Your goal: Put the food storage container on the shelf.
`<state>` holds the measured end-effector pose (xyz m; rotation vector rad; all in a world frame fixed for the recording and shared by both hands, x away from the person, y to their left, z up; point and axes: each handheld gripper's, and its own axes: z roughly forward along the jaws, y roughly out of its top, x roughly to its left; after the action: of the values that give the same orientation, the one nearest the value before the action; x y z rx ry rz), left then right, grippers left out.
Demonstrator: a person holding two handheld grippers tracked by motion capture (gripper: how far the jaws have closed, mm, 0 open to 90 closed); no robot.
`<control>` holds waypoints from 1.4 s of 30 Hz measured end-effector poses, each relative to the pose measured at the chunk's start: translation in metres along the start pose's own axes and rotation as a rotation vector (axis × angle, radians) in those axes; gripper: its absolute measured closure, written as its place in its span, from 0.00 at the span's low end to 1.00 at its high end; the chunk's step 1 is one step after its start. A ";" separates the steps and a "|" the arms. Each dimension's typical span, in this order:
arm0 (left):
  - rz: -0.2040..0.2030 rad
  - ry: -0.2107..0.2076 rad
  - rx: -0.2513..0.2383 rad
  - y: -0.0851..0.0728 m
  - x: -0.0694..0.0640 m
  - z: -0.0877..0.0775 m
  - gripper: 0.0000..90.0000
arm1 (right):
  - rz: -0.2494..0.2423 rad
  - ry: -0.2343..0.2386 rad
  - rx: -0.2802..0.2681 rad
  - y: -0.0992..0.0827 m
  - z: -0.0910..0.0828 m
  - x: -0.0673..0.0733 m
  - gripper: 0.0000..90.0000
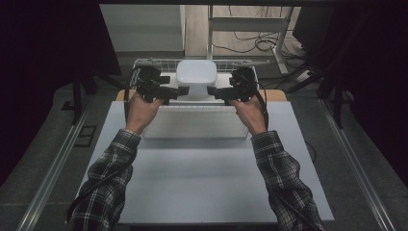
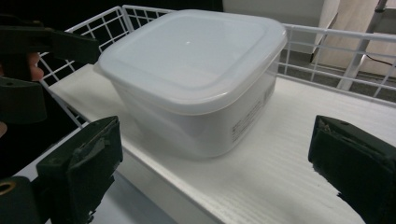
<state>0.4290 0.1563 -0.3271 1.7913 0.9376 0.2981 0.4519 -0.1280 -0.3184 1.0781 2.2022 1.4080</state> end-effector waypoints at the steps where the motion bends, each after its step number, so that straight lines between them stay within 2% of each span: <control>1: 0.015 0.002 -0.008 -0.003 -0.001 -0.001 0.04 | -0.007 0.000 0.003 -0.001 0.000 0.001 0.03; 8: 0.063 -0.005 -0.010 -0.012 -0.007 -0.004 0.03 | -0.037 0.001 0.013 -0.008 -0.002 0.006 0.02; 21: 0.088 -0.024 -0.010 -0.027 -0.018 -0.010 0.03 | -0.060 0.017 0.024 -0.019 -0.012 0.009 0.02; 28: 0.092 -0.035 -0.009 -0.038 -0.024 -0.019 0.02 | -0.080 0.028 0.027 -0.028 -0.021 0.012 0.02; 35: 0.099 -0.044 -0.009 -0.051 -0.030 -0.026 0.02 | -0.120 0.039 0.027 -0.038 -0.030 0.020 0.02; 42: 0.084 -0.060 -0.007 -0.076 -0.038 -0.027 0.02 | -0.165 0.057 0.030 -0.058 -0.036 0.036 0.01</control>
<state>0.3532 0.1593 -0.3738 1.8261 0.8202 0.2988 0.3811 -0.1376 -0.3480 0.8530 2.2999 1.3540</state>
